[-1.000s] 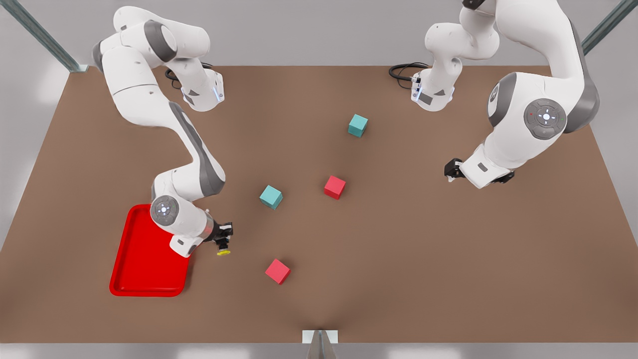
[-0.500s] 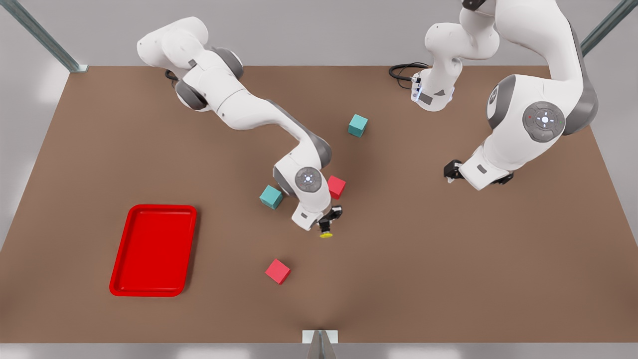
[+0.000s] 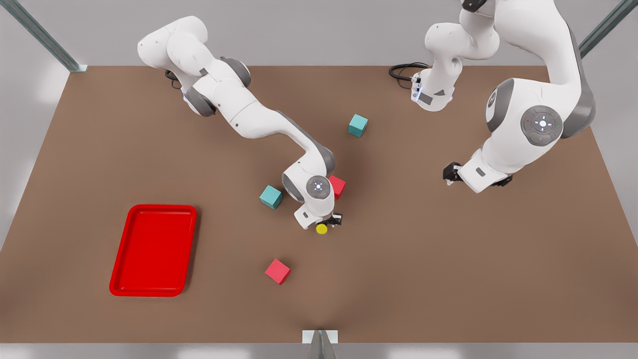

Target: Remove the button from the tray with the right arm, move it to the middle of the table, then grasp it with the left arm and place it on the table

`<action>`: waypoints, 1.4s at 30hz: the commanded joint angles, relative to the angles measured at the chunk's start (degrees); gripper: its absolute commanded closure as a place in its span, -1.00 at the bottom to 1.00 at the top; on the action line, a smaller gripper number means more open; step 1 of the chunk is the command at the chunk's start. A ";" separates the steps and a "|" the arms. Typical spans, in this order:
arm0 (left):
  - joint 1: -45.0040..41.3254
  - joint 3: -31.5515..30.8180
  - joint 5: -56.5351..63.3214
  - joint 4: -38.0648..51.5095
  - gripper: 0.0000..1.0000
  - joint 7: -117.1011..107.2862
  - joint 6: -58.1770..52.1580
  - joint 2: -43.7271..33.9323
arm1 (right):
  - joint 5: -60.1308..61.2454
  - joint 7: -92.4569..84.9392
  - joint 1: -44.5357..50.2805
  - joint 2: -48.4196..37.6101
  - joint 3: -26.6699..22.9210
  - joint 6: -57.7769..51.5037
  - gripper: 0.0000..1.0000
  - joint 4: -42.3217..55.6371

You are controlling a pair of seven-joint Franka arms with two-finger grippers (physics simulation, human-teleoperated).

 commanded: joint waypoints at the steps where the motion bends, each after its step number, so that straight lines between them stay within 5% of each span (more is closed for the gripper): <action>1: 0.00 -0.01 0.04 0.03 -1.00 -0.02 0.13 -0.05 | 0.27 11.86 -0.42 -3.70 0.43 -0.25 -1.00 -0.38; 9: -4.12 -0.01 0.74 0.12 -1.00 -1.51 0.65 2.15 | 1.24 6.24 -2.27 -12.50 2.89 -13.96 -1.00 -0.74; 13: -14.14 -0.09 0.48 6.53 -1.00 -34.28 5.30 13.22 | 1.24 6.06 -2.27 -12.23 2.89 -13.96 -1.00 -1.00; 17: -16.87 -0.45 -1.63 7.32 -1.00 -42.65 20.16 21.75 | 1.86 -23.99 -16.59 -23.56 2.54 -32.94 -1.00 -1.96; 21: -16.70 -1.32 -1.72 13.38 -1.00 -42.91 23.77 28.87 | 1.59 -43.16 -30.21 -48.00 3.85 -18.71 -1.00 -34.74; 26: -16.78 -4.58 -1.63 23.58 -1.00 -52.23 28.69 38.36 | 1.41 -47.82 -31.80 -48.18 4.65 -23.36 -1.00 -31.32; 42: -22.50 -4.49 1.36 20.95 -1.00 -52.67 38.62 45.04 | 1.50 -50.10 -31.71 -48.01 5.00 -23.80 -1.00 -27.10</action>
